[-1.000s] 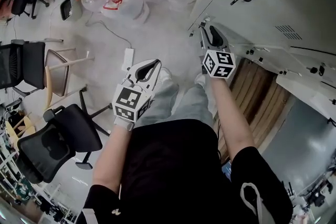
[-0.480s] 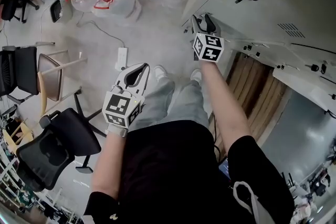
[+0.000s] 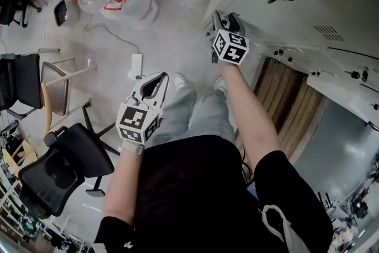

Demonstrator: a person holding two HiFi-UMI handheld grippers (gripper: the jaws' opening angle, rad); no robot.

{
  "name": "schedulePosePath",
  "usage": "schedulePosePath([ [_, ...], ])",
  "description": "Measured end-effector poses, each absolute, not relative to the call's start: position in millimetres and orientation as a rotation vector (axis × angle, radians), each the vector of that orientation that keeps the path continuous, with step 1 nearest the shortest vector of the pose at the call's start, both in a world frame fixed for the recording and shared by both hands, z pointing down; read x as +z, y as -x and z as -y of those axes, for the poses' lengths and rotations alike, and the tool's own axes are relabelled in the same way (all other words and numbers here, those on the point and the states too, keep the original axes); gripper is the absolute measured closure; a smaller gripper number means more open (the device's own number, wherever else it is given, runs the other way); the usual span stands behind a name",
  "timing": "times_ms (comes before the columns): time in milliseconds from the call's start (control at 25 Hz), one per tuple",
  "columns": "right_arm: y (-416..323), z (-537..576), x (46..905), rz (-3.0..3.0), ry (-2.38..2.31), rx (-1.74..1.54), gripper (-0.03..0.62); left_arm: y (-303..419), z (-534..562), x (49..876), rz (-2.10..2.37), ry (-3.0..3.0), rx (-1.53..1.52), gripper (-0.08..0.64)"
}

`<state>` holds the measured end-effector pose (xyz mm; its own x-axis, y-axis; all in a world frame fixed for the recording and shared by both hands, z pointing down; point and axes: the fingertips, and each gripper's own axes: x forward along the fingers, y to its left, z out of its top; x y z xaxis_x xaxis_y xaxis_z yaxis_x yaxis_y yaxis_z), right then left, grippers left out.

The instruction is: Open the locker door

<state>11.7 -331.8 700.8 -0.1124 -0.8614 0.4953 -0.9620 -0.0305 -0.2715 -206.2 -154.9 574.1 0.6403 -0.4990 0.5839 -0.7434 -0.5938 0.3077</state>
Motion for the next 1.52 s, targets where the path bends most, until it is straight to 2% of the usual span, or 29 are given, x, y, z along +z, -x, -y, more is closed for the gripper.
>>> schedulePosePath([
  [400,-6,299,702,2.048,-1.891,0.794,0.413,202,144,577,0.909,-2.346,0.652,0.535],
  [560,-4,274,704,2.039,-1.897,0.793,0.459,197,140,578,0.884,-2.36,0.67,0.535],
  [1520,-26,118,704,2.155,-1.792,0.805,0.457,121,82,576,0.731,-2.443,0.723,0.535],
])
